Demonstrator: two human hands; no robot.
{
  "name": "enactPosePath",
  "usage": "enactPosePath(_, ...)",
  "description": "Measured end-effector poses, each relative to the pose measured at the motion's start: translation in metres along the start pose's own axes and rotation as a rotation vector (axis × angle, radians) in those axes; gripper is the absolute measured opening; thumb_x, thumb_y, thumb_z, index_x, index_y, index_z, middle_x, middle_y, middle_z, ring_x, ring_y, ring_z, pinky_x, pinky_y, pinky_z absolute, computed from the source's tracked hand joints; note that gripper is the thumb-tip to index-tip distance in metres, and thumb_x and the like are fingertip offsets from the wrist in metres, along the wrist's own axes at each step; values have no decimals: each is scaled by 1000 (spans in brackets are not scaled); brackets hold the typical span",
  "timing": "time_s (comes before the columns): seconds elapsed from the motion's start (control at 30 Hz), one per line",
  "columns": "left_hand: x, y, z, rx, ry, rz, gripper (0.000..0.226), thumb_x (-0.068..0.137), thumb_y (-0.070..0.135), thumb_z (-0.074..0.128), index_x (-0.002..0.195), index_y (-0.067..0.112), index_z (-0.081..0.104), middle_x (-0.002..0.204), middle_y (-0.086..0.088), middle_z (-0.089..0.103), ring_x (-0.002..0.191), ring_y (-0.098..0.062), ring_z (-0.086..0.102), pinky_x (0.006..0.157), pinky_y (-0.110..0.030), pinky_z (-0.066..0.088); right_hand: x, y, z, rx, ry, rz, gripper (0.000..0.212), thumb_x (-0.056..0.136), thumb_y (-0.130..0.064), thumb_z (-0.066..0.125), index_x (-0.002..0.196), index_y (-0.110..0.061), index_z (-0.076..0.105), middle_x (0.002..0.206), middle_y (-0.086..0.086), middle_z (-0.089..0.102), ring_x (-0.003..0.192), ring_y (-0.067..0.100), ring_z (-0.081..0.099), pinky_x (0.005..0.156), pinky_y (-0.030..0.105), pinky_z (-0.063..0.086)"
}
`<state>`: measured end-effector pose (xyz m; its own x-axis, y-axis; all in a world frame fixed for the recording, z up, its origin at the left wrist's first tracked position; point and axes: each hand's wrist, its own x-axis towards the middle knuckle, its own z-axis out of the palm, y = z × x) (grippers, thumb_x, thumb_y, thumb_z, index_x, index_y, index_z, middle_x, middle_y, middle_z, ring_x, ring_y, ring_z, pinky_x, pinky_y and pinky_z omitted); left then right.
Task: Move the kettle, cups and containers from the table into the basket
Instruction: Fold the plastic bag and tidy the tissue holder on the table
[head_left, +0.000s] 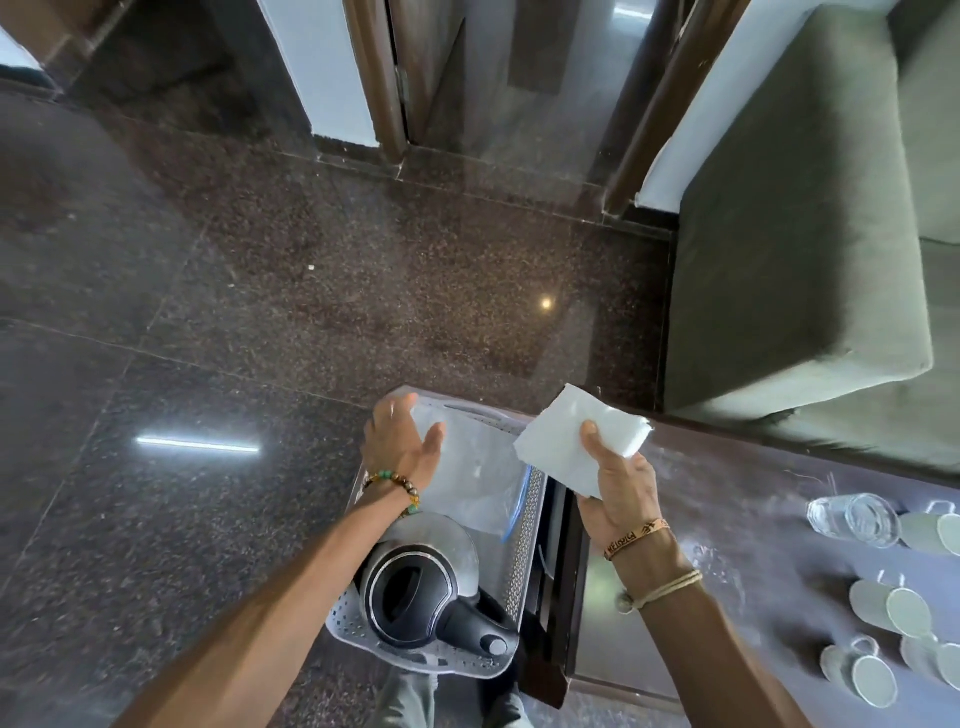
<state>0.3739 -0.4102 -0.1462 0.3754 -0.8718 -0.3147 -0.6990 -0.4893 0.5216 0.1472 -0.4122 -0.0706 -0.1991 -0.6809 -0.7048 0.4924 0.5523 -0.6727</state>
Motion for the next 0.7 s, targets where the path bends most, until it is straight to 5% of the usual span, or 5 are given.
enactPosePath(0.1, -30, 53, -42, -682, -247, -148, 71, 81, 55, 67, 131, 6, 55, 126, -11, 64, 113, -27, 64, 98, -43, 51, -34, -34, 15, -119, -32, -292, 14, 89, -19, 72, 100, -11, 71, 90, 1, 76, 83, 16, 72, 68, 34, 59)
enactPosePath(0.23, -86, 132, -107, -1489, -899, -252, 91, 77, 72, 58, 136, 3, 47, 130, -22, 59, 110, -37, 64, 98, -50, 50, -95, -88, 33, -778, -150, -1167, 10, 86, -25, 72, 94, -25, 77, 95, -19, 72, 88, -7, 66, 80, 24, 55)
enactPosePath(0.33, -128, 175, -150, -1646, -1057, -19, 89, 86, 70, 48, 145, 4, 38, 140, -15, 46, 121, -28, 51, 106, -44, 39, -127, -113, 26, -1151, -358, -1841, 31, 78, -10, 82, 109, -12, 76, 115, 3, 71, 107, 24, 68, 95, 45, 51)
enactPosePath(0.5, -157, 204, -176, -1644, -912, 85, 49, 94, 20, 56, 139, 2, 47, 127, -17, 53, 112, -29, 58, 96, -46, 49, -150, -142, 18, -1150, -293, -2111, 20, 94, -16, 66, 109, -9, 76, 119, 14, 69, 114, 34, 64, 95, 54, 49)
enactPosePath(0.7, -178, 220, -174, -1685, -826, 114, 39, 100, 20, 48, 137, 5, 50, 120, -15, 63, 104, -27, 64, 83, -42, 55, -166, -145, -6, -1115, -267, -2096, 27, 101, -26, 55, 113, -10, 74, 127, 12, 65, 124, 31, 56, 105, 51, 41)
